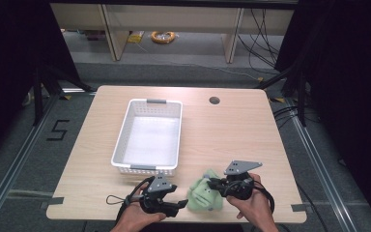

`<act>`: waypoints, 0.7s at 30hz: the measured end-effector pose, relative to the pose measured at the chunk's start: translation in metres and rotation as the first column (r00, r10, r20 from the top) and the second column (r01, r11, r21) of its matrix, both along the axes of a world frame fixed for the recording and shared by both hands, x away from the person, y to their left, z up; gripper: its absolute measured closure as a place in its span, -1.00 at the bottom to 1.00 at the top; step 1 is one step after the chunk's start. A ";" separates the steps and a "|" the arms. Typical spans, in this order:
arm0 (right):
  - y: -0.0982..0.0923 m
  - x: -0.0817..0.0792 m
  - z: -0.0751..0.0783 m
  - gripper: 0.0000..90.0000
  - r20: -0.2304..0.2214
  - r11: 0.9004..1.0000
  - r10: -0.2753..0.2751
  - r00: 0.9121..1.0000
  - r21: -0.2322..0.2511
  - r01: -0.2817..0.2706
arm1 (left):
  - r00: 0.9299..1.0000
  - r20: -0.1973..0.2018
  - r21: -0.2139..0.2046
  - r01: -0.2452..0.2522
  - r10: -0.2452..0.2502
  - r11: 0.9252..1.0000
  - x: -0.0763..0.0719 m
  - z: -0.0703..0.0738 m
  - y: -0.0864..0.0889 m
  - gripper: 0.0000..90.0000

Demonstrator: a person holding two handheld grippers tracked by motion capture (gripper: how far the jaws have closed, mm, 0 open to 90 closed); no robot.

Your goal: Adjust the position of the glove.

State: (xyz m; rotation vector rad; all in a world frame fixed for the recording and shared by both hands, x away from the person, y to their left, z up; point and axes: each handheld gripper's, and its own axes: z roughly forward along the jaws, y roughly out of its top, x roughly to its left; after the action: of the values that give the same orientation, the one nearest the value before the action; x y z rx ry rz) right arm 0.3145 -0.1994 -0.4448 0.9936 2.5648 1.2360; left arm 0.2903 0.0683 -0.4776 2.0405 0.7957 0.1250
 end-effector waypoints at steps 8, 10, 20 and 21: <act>0.007 -0.007 -0.009 0.86 -0.022 1.000 0.009 1.000 0.003 -0.009 | 1.000 0.000 0.008 0.025 -0.025 1.000 -0.004 0.000 0.000 -0.20; 0.009 -0.008 -0.010 0.86 -0.022 1.000 -0.001 1.000 0.011 0.001 | 1.000 -0.002 -0.007 0.022 -0.022 1.000 -0.006 -0.001 -0.002 -0.19; 0.010 -0.009 -0.022 0.82 -0.047 1.000 -0.008 0.999 0.001 0.008 | 0.999 -0.031 0.016 0.036 -0.036 0.999 -0.009 -0.009 -0.006 -0.10; 0.011 -0.012 -0.022 0.82 -0.086 1.000 -0.027 0.996 0.006 0.028 | 0.998 -0.022 0.021 0.052 -0.052 0.998 -0.009 -0.010 -0.006 -0.08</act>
State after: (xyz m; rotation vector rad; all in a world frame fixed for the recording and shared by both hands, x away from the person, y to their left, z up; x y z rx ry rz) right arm 0.3027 -0.1887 -0.4672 1.1033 2.6029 1.2217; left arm 0.2815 0.0626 -0.4873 2.0843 0.7567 0.0834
